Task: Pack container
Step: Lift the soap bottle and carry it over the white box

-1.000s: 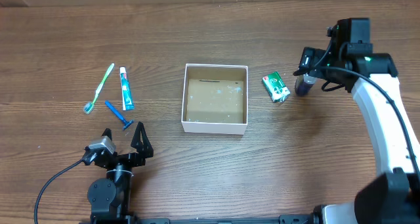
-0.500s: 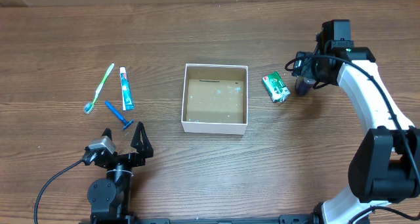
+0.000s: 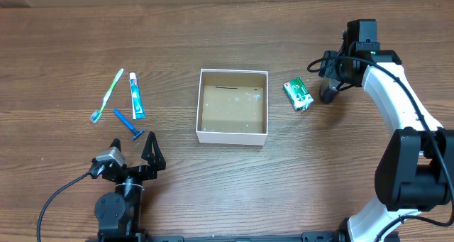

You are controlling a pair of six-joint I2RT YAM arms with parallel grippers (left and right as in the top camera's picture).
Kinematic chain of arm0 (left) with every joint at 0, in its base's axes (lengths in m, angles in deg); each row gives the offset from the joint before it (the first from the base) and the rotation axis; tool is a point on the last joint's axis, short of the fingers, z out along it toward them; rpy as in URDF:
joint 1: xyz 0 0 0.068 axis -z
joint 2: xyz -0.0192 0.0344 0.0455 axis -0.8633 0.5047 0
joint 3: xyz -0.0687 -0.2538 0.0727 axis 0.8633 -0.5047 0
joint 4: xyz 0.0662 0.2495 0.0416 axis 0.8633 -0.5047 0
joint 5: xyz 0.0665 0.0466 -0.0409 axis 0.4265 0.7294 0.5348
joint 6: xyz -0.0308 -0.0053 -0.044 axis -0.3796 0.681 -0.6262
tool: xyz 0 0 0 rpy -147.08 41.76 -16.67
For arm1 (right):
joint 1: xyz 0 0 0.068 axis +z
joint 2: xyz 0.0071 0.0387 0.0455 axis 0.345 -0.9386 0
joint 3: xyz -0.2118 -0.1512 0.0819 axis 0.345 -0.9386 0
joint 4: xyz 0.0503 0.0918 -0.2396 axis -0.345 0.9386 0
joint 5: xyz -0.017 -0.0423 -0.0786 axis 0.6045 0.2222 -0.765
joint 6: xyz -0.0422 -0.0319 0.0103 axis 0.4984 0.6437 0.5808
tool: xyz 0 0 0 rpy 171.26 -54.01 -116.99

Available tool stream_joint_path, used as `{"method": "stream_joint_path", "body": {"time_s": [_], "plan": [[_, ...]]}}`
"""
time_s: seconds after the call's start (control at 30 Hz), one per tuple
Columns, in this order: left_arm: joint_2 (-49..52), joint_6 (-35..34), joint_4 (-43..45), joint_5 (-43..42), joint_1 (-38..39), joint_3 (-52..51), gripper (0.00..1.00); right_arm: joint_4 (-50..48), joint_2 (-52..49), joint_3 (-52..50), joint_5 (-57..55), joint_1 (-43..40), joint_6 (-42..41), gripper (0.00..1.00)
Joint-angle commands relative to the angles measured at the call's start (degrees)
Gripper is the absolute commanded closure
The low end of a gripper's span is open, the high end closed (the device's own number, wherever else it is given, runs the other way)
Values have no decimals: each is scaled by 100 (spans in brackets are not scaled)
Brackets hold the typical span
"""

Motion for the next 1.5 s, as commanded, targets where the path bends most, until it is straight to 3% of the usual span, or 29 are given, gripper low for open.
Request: {"method": "stream_joint_path", "body": {"time_s": [0.0,0.2,0.6,1.03,1.23,1.47], "plan": [[-42,136,0,35,-44,-20,0,7,-184,37,-94,-26,-13,35],[-42,136,-2,35,-44,-20,0,28,-181,39,-109,-26,-13,50],[-42,136,0,35,-44,-20,0,643,31,702,-107,-26,-13,59],[-44,136,-2,35,-44,-20,0,1923,404,2118,262,83,-11,58],[-44,136,0,35,-44,-20,0,2188,981,2765,780,485,-13,58],[-44,136,0,35,-44,-20,0,2041,1475,2852,1453,1331,-372,57]]}}
